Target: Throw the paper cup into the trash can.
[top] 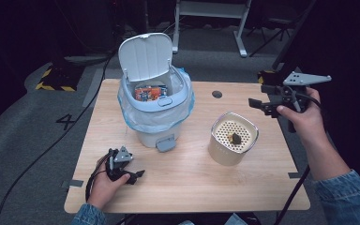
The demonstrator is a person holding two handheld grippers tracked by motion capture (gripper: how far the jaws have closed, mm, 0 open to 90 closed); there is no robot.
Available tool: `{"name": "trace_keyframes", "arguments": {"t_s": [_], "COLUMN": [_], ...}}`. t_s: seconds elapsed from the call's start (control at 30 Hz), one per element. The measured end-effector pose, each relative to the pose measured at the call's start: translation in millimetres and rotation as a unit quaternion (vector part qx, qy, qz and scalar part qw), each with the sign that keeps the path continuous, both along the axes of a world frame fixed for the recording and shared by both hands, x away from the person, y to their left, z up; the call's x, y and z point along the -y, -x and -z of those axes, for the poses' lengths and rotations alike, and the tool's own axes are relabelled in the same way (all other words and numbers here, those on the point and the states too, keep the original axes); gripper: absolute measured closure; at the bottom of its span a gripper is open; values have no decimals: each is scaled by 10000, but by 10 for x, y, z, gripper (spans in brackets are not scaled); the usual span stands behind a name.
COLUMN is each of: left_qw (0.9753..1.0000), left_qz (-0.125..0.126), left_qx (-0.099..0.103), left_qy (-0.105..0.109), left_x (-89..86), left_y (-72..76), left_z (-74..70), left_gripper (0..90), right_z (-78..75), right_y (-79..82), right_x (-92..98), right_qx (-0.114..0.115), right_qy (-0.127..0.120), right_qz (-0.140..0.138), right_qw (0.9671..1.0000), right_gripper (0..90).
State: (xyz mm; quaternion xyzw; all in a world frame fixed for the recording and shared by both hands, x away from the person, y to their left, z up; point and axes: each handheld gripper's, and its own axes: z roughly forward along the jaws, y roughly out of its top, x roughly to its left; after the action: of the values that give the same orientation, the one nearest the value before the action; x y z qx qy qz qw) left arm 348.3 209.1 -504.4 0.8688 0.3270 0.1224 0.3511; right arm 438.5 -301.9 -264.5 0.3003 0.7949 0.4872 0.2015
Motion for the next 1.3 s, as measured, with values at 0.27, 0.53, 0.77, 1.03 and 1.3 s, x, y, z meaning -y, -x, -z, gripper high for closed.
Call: {"name": "trace_keyframes", "arguments": {"t_s": [0.27, 0.53, 0.77, 1.03, 1.3], "left_qw": [10000, 10000, 10000, 10000, 10000], "left_qz": [-1, -2, -5, -10, -6], "left_qx": [-1, -3, 0, -22, -2], "left_qy": [3, 2, 2, 28, 5], "left_x": [0, 1, 1, 3, 1], "left_y": [0, 1, 0, 2, 0], "left_z": [0, 0, 0, 2, 0], "left_gripper": [152, 152, 151, 151, 151], "right_z": [219, 493, 796, 1128, 1425], "right_y": [207, 351, 445, 556, 655], "right_x": [348, 557, 620, 638, 670], "right_qx": [-338, -624, -764, -880, -1068], "right_qy": [304, 470, 636, 747, 717], "right_qz": [318, 509, 570, 617, 683], "right_qw": [9985, 9956, 9934, 9914, 9893], "right_gripper": [240, 243, 239, 228, 218]}}
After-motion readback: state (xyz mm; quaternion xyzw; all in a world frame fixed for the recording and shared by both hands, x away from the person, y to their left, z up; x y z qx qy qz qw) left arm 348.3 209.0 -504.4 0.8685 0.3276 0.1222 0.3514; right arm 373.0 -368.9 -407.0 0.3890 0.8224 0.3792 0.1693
